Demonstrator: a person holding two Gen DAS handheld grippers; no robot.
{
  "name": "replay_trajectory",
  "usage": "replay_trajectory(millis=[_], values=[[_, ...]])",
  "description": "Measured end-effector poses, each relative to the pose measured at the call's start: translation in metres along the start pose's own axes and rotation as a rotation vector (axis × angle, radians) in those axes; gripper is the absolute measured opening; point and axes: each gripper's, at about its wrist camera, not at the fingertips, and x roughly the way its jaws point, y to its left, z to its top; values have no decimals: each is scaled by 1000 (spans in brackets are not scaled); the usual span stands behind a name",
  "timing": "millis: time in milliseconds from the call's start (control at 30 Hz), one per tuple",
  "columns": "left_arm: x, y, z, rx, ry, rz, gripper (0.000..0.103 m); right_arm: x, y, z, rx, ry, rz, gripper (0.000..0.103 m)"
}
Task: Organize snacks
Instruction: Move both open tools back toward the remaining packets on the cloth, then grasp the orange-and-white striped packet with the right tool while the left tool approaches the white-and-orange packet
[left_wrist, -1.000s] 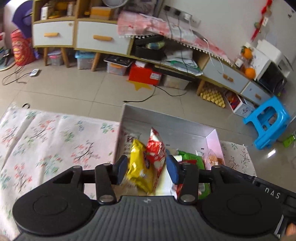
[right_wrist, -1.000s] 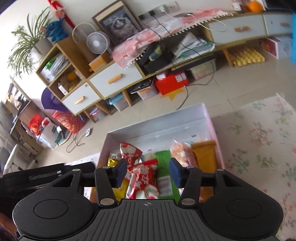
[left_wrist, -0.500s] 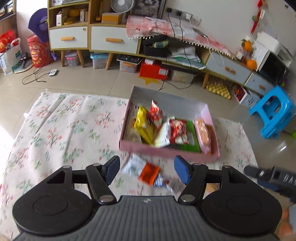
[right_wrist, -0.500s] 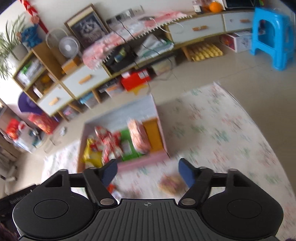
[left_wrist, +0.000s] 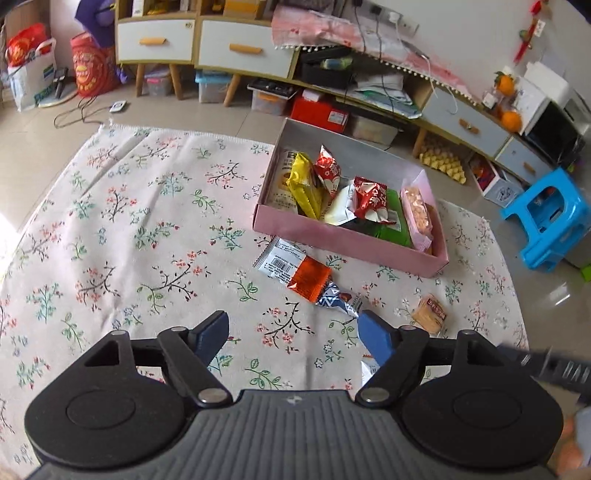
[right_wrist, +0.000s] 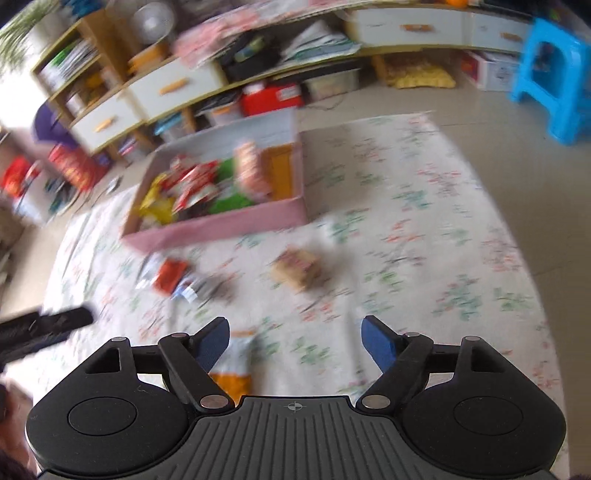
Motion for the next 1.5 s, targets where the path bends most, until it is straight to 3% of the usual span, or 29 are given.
replay_trajectory(millis=[133,233,433,767,1000,1300,1400,1433,1467,1500], values=[[3,-8,-12,27,39,-27,75,-1,-12,6,35,-20,-35,80],[4,-13,-21,34,69,-63,75,-2,-5,5,14,-17,-5,80],[6,-13,-19,33,62,-47,76,-4,8,4,-42,-27,0,80],[16,14,-9,-48,58,16,76,27,26,-4,-114,92,6,80],[15,35,-2,-126,37,57,76,63,66,-28,-246,207,21,80],[15,44,0,-161,39,81,76,101,99,-47,-355,221,-63,80],[17,44,1,-153,43,78,76,106,103,-52,-369,176,-98,75],[17,43,1,-150,45,78,76,105,106,-54,-389,161,-95,65],[19,42,2,-147,47,77,76,104,108,-53,-396,155,-87,47],[19,42,1,-143,47,75,76,102,108,-50,-384,158,-85,40]])
